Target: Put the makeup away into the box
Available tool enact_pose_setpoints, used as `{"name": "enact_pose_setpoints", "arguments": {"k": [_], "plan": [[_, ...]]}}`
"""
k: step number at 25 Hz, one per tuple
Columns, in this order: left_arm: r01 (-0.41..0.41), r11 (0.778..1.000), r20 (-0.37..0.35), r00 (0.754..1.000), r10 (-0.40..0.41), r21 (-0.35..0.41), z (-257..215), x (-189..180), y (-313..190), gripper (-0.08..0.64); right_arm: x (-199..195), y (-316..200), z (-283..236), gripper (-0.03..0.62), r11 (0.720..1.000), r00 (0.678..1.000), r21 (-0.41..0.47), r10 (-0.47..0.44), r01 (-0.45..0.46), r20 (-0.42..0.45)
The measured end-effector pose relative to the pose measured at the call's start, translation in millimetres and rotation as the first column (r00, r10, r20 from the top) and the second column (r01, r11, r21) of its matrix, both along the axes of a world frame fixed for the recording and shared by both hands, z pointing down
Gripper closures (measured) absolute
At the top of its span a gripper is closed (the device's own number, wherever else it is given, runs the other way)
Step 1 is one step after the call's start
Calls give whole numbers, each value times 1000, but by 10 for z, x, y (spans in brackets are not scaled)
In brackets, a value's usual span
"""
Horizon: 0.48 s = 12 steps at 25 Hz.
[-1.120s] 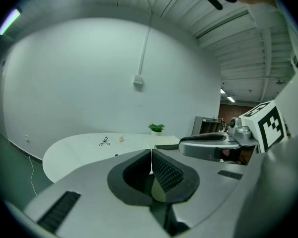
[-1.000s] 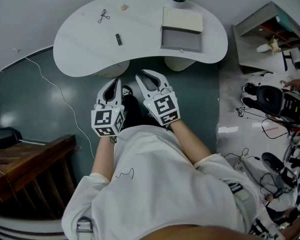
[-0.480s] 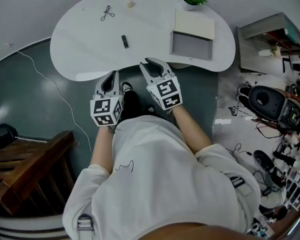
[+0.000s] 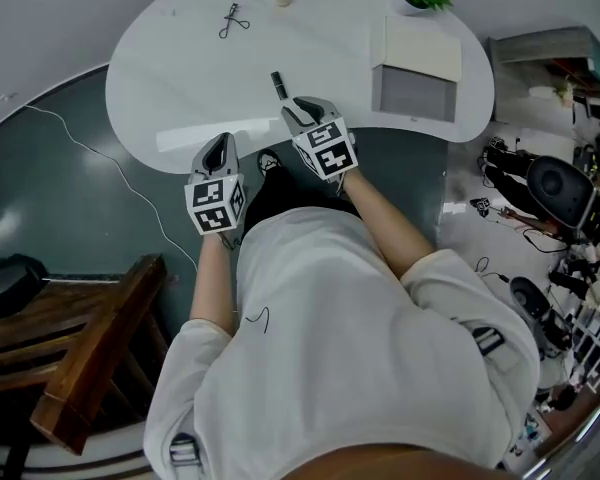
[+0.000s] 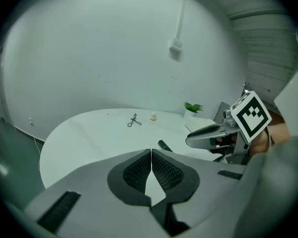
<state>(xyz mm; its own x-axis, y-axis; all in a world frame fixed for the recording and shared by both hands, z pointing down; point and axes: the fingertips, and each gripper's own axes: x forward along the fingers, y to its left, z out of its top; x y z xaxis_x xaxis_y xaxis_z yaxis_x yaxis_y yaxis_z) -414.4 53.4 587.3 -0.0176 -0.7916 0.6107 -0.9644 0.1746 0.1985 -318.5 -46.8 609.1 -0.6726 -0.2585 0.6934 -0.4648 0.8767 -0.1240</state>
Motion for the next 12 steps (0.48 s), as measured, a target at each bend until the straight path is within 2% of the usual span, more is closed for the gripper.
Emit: {"name": "enact_pose_setpoints", "arguments": {"k": [7,9,12], "plan": [[-83,993,-42,996,80,-82,405,-208,-220,538,-162,-232,568,476,993,986,-66,88,-98,-139],[-91,992,-68,994,85,-88,417,-193,-229,538,-212,-247,675,455,987,980,-99,108,-125,-164],[-105,990,-86,992,97,-95,400,-135,-227,538,-249,-317,830,418,986,970,-90,118,-140,-212]]}}
